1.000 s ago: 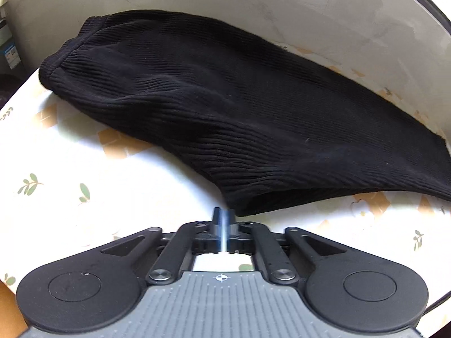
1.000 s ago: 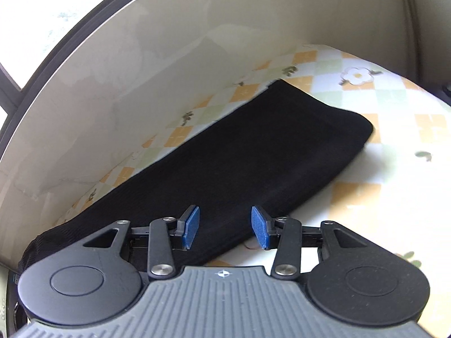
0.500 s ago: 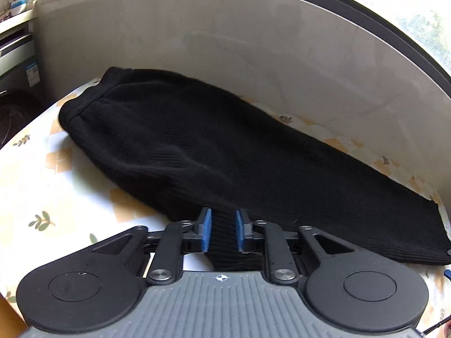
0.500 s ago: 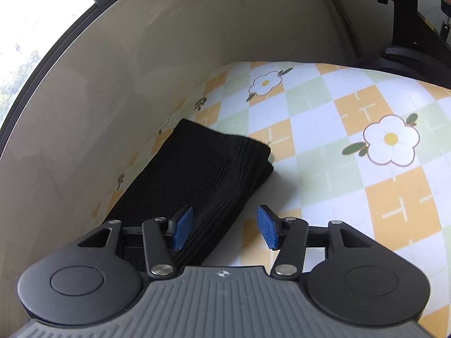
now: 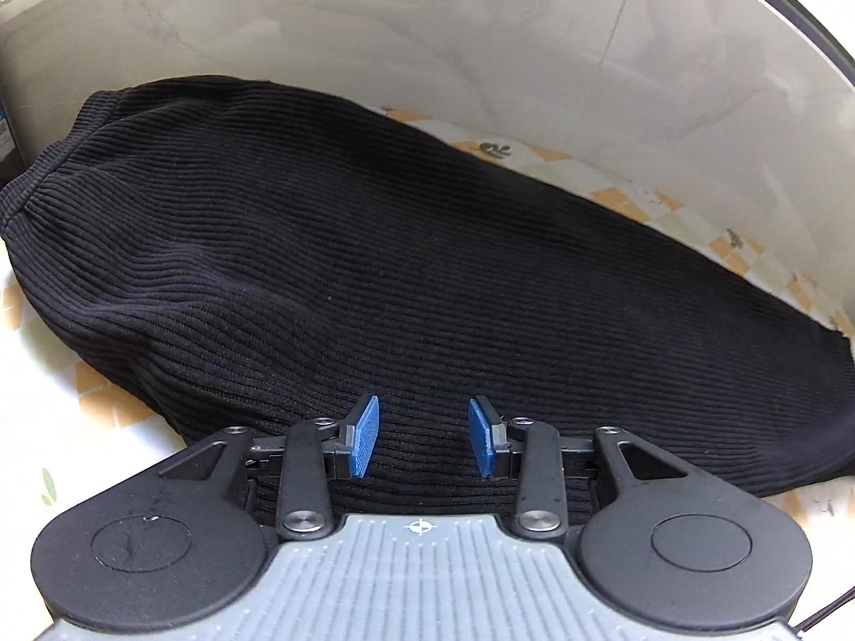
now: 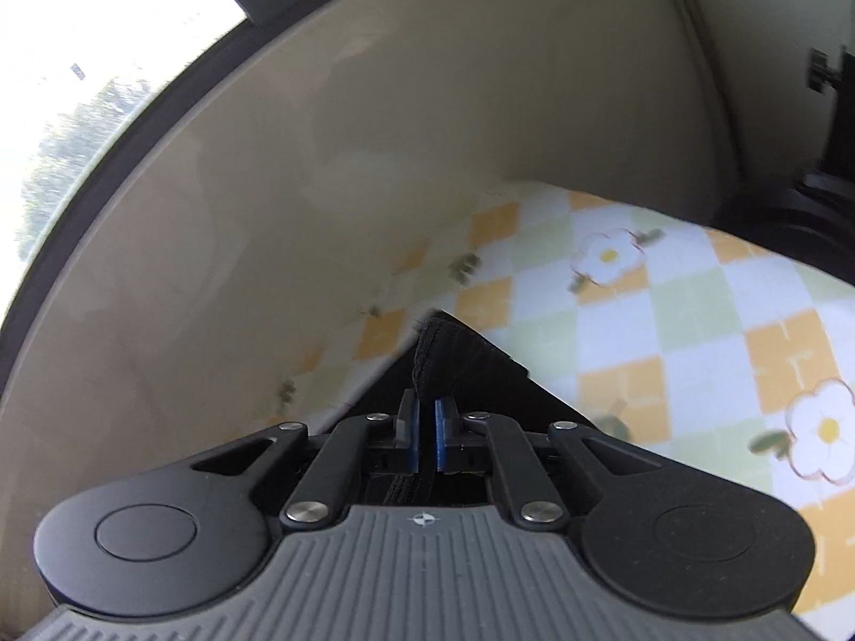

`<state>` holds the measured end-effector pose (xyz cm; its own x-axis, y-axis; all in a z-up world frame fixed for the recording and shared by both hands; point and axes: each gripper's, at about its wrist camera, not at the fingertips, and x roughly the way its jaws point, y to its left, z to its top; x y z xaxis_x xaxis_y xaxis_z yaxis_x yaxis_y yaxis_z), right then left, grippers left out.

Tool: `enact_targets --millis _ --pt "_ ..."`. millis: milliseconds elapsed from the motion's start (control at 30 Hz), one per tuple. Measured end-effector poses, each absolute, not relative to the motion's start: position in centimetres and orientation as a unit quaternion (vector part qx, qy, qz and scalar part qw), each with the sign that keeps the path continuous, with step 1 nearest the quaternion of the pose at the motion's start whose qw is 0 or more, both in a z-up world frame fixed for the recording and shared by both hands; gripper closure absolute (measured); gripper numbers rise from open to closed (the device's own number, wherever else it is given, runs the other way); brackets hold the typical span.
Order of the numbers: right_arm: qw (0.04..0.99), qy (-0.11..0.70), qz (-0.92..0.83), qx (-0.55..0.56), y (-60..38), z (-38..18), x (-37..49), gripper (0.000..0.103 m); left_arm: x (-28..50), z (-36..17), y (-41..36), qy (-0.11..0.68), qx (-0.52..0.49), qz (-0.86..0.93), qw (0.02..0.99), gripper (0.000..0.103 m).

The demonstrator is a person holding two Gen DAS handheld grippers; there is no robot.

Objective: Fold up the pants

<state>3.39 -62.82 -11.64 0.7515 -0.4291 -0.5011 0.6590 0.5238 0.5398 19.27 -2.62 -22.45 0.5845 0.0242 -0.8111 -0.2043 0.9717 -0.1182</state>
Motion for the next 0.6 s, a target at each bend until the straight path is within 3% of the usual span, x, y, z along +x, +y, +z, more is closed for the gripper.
enact_targets --millis 167,433,600 --pt "0.885 0.112 -0.285 0.35 -63.4 -8.3 3.2 0.098 19.9 -23.3 -4.3 0.447 -0.092 0.07 0.887 0.064" --pt "0.787 0.24 -0.381 0.422 -65.0 -18.7 -1.2 0.097 20.2 -24.0 -4.5 0.457 -0.076 0.064 0.884 0.063" --pt "0.768 0.225 -0.392 0.454 -64.0 -19.6 -3.3 0.095 20.1 -23.8 -4.2 0.462 -0.08 0.063 0.881 0.063"
